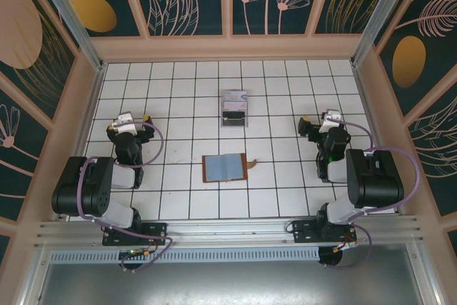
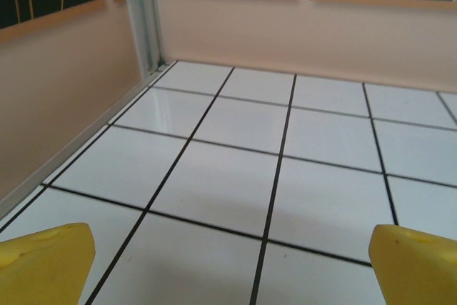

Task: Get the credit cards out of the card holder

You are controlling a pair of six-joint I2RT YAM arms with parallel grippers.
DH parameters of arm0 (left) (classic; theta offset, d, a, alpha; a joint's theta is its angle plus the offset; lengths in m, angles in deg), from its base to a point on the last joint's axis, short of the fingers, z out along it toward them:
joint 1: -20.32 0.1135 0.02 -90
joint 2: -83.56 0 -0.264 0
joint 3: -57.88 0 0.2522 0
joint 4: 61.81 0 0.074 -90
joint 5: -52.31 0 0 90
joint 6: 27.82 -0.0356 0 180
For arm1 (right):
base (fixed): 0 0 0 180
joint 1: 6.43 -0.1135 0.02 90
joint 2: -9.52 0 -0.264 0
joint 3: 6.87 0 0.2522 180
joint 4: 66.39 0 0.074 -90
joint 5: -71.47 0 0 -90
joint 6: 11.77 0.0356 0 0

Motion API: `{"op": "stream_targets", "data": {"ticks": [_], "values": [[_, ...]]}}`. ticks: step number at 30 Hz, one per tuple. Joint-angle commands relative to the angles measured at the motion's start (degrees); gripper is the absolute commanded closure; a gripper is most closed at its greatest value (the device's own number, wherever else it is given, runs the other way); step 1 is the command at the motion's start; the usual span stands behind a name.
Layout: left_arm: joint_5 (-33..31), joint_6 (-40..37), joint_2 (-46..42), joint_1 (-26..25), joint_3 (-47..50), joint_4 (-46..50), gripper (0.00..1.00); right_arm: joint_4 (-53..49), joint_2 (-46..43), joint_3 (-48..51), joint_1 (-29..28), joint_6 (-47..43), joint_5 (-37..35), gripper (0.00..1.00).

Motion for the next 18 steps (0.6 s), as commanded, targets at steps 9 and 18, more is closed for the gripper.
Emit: {"op": "stream_targets", "data": {"ticks": [9,18], "values": [[4.1,-0.5,0.2,0.3,-0.2,-4.0,0.01,5.8,0.6,0.7,-0.3,1.3,-1.4,0.01],[4.0,-0.5,0.2,0.3,-0.2,-4.0,0.01,6.1,0.6,0.9,-0.4,1.2,-1.2,0.01]]}}
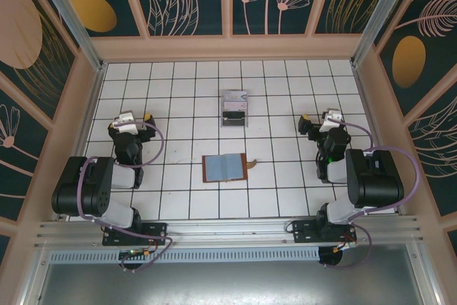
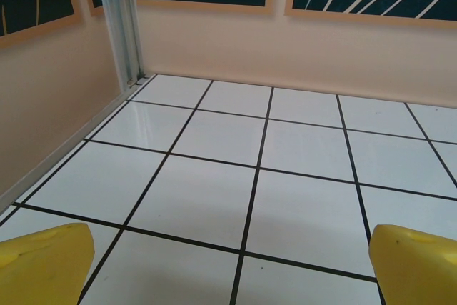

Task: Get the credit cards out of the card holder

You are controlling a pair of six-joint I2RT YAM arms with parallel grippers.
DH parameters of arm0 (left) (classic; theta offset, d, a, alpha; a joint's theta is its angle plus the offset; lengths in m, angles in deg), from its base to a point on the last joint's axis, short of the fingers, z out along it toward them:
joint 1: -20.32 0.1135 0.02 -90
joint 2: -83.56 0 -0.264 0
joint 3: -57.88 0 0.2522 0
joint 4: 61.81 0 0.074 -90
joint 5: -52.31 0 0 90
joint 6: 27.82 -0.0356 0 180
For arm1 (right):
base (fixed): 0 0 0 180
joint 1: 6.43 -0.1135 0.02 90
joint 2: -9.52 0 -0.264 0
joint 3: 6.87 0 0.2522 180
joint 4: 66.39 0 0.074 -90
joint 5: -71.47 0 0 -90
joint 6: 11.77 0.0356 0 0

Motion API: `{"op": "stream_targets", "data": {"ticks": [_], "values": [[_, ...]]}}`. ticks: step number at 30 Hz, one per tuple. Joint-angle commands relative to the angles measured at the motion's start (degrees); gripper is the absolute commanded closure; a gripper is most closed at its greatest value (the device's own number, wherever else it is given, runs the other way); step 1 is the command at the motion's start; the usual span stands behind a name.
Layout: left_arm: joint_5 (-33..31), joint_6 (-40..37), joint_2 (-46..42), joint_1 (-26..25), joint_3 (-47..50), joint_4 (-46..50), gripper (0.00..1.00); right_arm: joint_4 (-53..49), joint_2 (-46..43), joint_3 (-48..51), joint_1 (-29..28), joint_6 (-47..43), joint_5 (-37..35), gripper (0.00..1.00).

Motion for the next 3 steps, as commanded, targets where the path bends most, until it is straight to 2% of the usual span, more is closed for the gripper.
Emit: {"op": "stream_targets", "data": {"ticks": [1,3], "values": [[1.1,-0.5,0.2,0.3,-0.2,-2.5,0.01,3.4,0.5,0.6,0.0,0.8,-0.8,0.01],[1.1,-0.5,0.2,0.3,-0.2,-2.5,0.01,3.0,0.5,0.4,0.2,1.0,-0.6,0.01]]}}
